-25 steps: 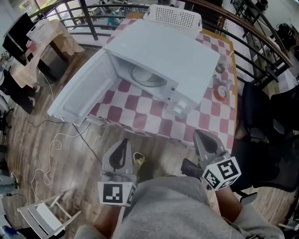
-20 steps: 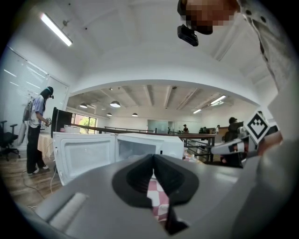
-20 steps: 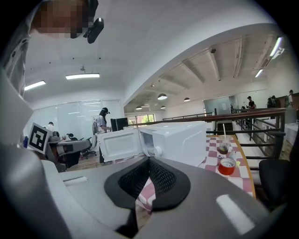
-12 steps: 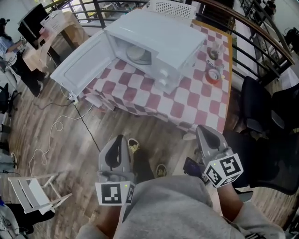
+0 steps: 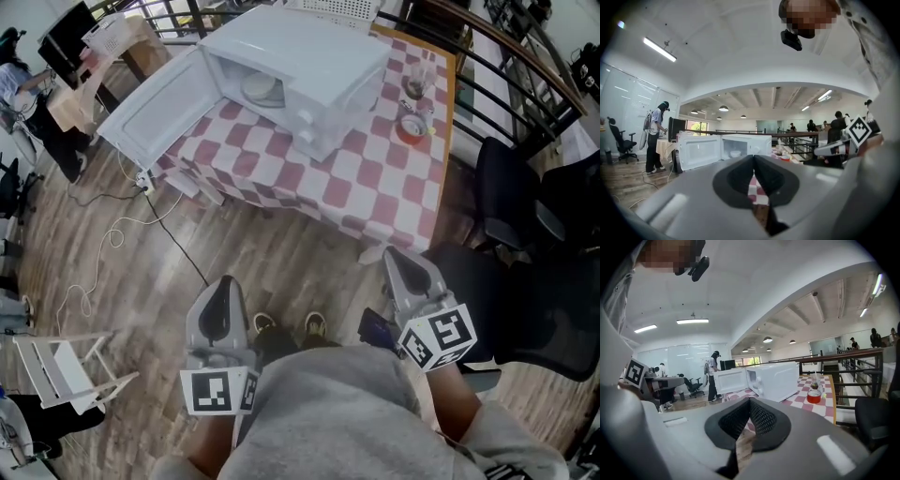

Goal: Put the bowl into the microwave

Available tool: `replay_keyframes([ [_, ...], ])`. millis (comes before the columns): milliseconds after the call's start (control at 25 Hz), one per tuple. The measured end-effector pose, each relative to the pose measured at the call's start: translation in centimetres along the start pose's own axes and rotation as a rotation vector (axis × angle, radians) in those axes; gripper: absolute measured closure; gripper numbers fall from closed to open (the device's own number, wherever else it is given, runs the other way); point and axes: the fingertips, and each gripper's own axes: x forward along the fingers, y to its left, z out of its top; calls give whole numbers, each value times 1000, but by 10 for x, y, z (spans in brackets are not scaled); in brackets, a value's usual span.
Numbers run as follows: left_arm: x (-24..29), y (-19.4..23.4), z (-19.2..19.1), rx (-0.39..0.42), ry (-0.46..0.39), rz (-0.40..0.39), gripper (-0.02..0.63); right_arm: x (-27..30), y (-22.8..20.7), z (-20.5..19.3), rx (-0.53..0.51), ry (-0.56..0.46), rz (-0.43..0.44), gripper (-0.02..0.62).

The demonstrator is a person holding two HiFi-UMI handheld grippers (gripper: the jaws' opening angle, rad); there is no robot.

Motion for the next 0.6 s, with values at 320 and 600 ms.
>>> replay_keyframes([
  [320, -10, -1, 2, -26, -15, -2, 595, -7, 2, 4, 26, -18, -25, 597],
  [600, -5, -1, 5, -18, -29, -7, 595, -9, -3, 12, 23, -39, -45, 597],
])
